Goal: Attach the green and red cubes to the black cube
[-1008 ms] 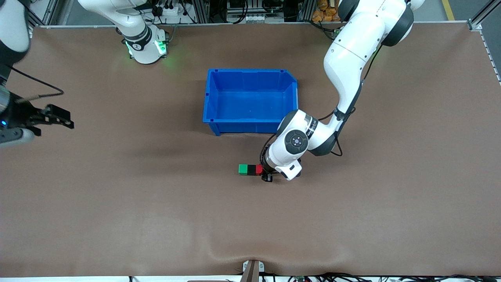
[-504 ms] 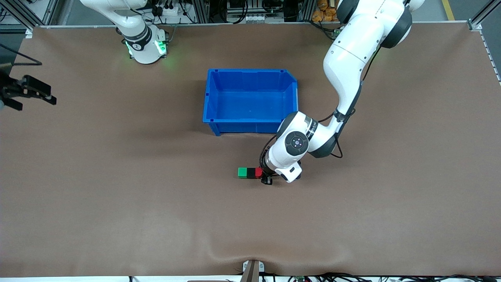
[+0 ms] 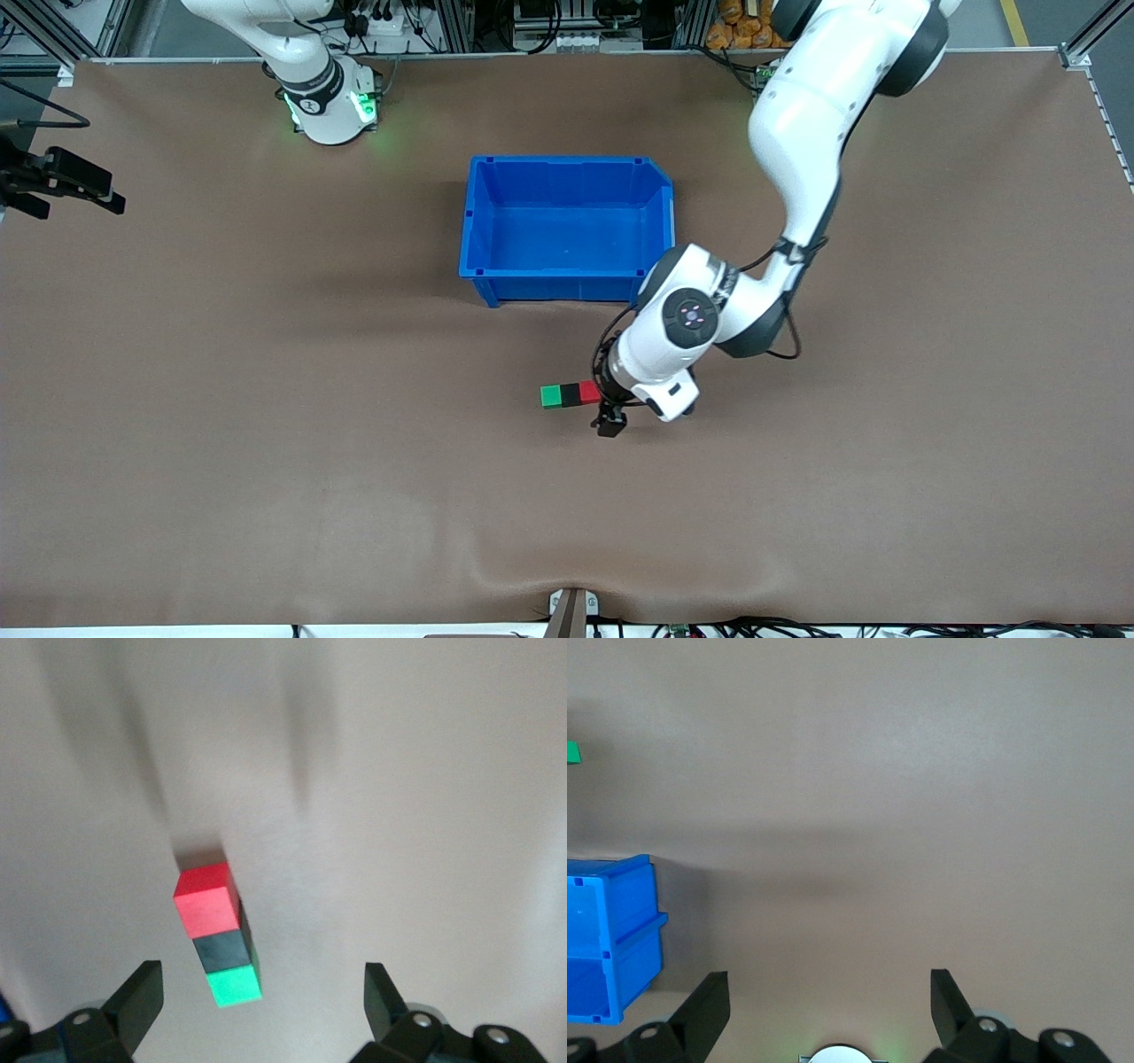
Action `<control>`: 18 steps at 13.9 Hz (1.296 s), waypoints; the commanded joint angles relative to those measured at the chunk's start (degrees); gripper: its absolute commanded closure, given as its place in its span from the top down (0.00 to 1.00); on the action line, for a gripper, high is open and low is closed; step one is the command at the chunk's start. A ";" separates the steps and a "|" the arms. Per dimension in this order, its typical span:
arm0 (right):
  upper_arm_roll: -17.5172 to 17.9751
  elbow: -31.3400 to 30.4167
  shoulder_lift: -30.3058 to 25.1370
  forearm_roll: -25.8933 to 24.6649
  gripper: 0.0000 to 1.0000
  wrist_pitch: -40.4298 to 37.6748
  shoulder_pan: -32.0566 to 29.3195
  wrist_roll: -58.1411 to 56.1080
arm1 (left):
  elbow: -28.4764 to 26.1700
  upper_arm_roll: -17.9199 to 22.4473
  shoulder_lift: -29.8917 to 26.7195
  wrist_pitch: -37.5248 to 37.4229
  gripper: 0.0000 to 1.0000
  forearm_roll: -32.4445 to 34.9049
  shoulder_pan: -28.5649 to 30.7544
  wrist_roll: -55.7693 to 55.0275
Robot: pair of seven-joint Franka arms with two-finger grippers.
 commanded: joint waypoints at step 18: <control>1.23 1.14 -1.42 2.86 1.00 -2.27 -1.24 6.78 | -14.01 -0.10 -28.54 -20.96 1.00 7.19 17.95 60.62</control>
